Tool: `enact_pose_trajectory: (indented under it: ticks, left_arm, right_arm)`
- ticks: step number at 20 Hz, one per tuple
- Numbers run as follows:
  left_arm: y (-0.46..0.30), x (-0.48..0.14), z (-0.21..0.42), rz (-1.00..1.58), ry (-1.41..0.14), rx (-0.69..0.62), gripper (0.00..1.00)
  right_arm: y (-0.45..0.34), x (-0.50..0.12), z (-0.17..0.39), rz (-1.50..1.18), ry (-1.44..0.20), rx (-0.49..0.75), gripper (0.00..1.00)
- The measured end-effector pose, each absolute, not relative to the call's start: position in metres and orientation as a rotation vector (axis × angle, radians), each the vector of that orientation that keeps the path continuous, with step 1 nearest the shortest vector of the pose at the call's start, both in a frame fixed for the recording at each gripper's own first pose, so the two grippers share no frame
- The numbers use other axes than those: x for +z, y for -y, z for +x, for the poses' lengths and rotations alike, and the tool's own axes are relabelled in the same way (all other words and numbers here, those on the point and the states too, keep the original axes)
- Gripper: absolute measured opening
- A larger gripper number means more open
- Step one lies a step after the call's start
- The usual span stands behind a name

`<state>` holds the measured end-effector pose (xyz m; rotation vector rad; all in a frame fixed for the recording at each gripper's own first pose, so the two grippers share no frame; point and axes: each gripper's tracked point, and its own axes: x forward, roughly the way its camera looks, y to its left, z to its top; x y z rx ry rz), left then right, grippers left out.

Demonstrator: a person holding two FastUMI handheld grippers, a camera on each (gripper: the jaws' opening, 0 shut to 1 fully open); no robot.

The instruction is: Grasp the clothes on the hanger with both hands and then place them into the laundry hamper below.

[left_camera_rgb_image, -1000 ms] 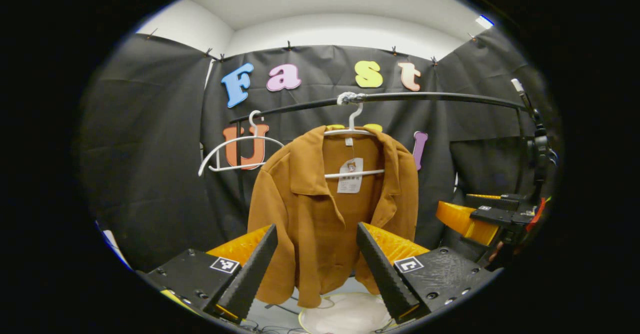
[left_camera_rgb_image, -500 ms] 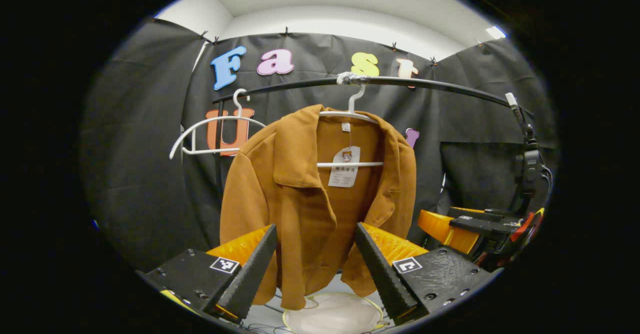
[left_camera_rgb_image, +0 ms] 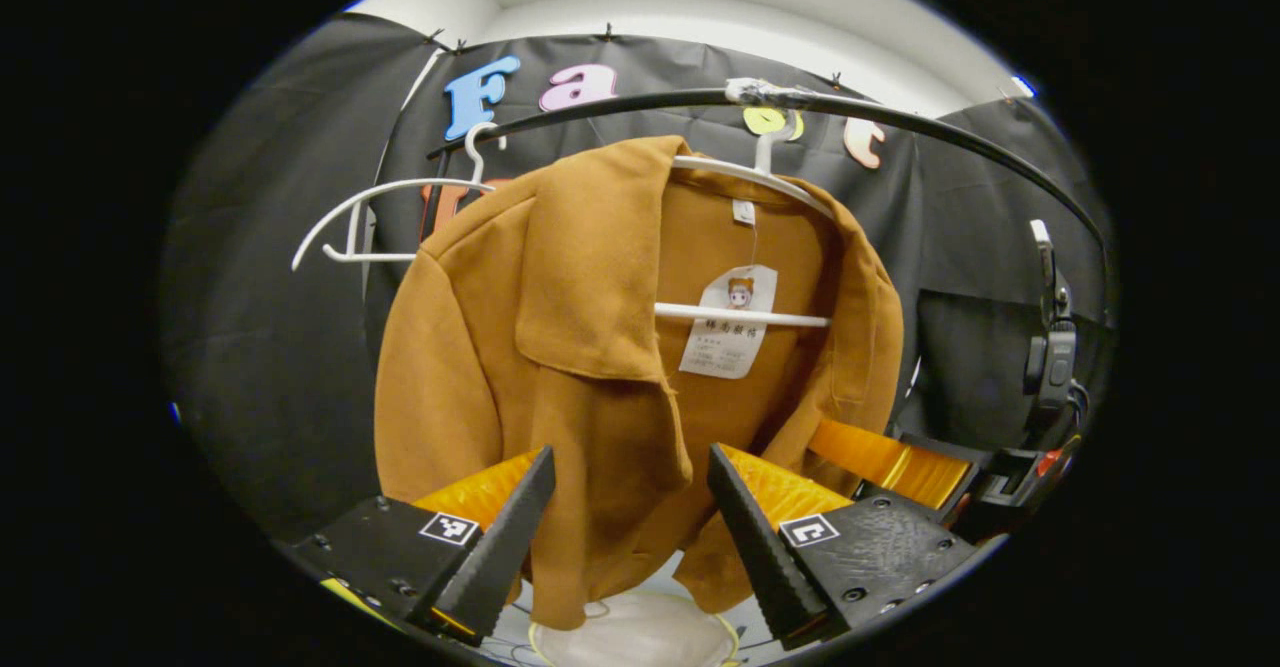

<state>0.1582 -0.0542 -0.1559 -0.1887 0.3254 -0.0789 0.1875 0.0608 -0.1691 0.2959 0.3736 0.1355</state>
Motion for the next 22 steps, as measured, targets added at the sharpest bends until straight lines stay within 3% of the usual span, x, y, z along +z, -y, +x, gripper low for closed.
enact_pose_trajectory:
  ticks: [1,2,3,4,5,6,7,9,10,13,14,17,19,20,22]
  left_arm:
    - [0.053,-0.157,0.164,-0.204,-0.331,-0.064,0.94]
    - [0.050,-0.158,0.169,-0.221,-0.335,-0.050,0.85]
    - [0.049,-0.159,0.174,-0.241,-0.341,-0.037,1.00]
    - [0.048,-0.160,0.179,-0.258,-0.343,-0.027,1.00]
    - [0.047,-0.161,0.183,-0.270,-0.349,-0.019,0.94]
    - [0.046,-0.161,0.187,-0.279,-0.354,-0.014,0.94]
    - [0.045,-0.163,0.190,-0.284,-0.359,-0.004,1.00]
    - [0.045,-0.165,0.195,-0.307,-0.362,0.008,1.00]
    - [0.045,-0.165,0.198,-0.323,-0.361,0.010,0.94]
    - [0.043,-0.165,0.204,-0.331,-0.368,0.029,1.00]
    - [0.041,-0.165,0.206,-0.336,-0.369,0.036,0.94]
    - [0.039,-0.166,0.209,-0.359,-0.372,0.058,0.84]
    - [0.040,-0.167,0.212,-0.377,-0.376,0.069,0.65]
    - [0.040,-0.169,0.214,-0.380,-0.382,0.077,0.56]
    - [0.037,-0.169,0.210,-0.374,-0.383,0.090,0.58]
  right_arm:
    - [-0.063,-0.169,0.192,0.283,-0.372,0.144,0.94]
    - [-0.064,-0.169,0.199,0.280,-0.374,0.151,0.94]
    - [-0.066,-0.170,0.203,0.285,-0.380,0.155,0.94]
    - [-0.068,-0.169,0.208,0.300,-0.384,0.161,0.91]
    - [-0.071,-0.170,0.210,0.319,-0.391,0.171,0.90]
    - [-0.075,-0.169,0.214,0.338,-0.399,0.185,0.91]
    - [-0.080,-0.167,0.217,0.357,-0.402,0.205,0.94]
    - [-0.090,-0.159,0.221,0.385,-0.388,0.252,0.94]
    - [-0.093,-0.155,0.226,0.383,-0.377,0.264,0.94]
    - [-0.093,-0.155,0.236,0.364,-0.373,0.249,0.90]
    - [-0.093,-0.156,0.238,0.369,-0.378,0.246,0.94]
    - [-0.089,-0.157,0.242,0.387,-0.389,0.245,0.91]
    - [-0.080,-0.162,0.245,0.400,-0.405,0.234,0.79]
    - [-0.076,-0.165,0.246,0.407,-0.414,0.230,0.67]
    - [-0.056,-0.169,0.244,0.408,-0.415,0.180,0.53]
